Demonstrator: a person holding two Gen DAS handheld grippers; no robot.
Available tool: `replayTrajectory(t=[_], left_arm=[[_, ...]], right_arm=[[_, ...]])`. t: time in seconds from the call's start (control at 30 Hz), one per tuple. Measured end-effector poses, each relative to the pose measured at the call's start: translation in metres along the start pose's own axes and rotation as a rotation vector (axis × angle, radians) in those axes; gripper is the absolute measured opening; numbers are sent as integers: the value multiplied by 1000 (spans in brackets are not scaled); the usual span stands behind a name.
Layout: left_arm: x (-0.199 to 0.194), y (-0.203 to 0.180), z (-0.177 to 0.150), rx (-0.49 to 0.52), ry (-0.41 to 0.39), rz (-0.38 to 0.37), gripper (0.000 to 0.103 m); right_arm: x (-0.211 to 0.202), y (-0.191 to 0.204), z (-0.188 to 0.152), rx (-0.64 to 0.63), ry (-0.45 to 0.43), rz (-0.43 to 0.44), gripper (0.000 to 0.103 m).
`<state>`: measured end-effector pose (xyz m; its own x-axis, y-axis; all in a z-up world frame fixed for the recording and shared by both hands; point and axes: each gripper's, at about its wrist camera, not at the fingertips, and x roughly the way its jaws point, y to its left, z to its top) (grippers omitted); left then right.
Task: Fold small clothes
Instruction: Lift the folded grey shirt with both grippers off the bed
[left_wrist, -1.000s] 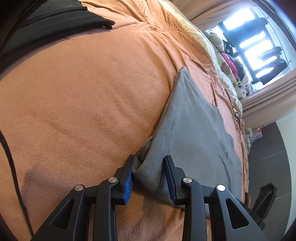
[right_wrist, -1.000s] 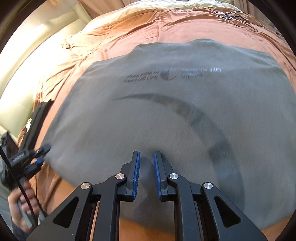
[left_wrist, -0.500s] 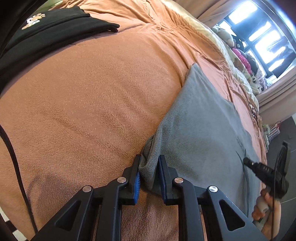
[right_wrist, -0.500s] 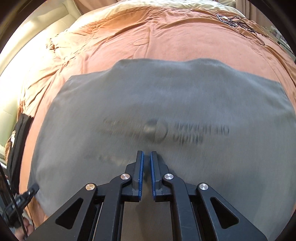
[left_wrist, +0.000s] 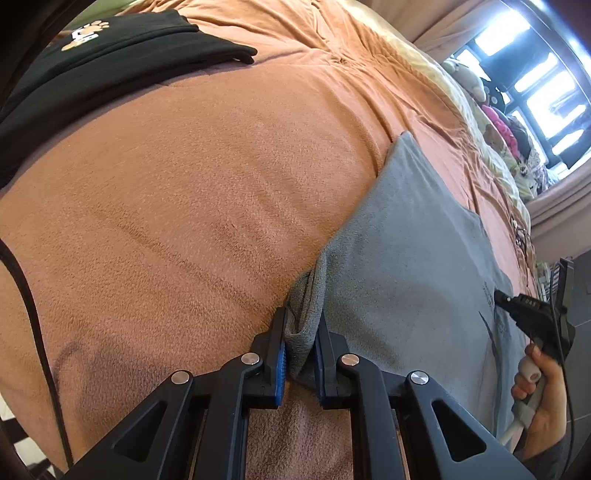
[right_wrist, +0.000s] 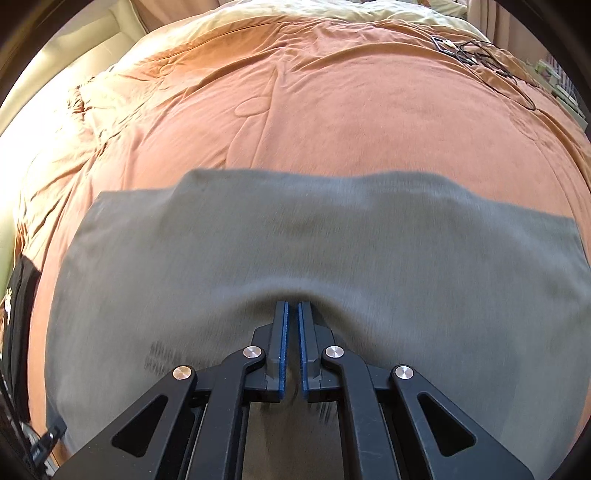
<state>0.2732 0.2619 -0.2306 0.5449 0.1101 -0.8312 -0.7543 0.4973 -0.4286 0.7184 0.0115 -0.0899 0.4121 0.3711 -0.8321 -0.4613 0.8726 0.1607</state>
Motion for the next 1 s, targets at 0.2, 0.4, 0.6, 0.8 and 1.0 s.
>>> replayTrajectory(t=[0.2,0.4,0.6,0.8,1.0], left_arm=[[-3,-1,2,-26,13,-16,8],[-16,-1,2,-39,-2,-74,8],[-26,-4,5,-52,-7,-166,7],[-37,-8,9,-60,-10,-271,7],[-49,-23,12,-41,-6,-363,7]], right_arm=[[16,-3,26,3,-11,-19,2],[10,6,30,-48,-22,-44,2],[-29,15,3,-94,-41,-16,2],[-60,17,-40,-89,-18,42,2],[-83,7,-88,-48,9,108,2]])
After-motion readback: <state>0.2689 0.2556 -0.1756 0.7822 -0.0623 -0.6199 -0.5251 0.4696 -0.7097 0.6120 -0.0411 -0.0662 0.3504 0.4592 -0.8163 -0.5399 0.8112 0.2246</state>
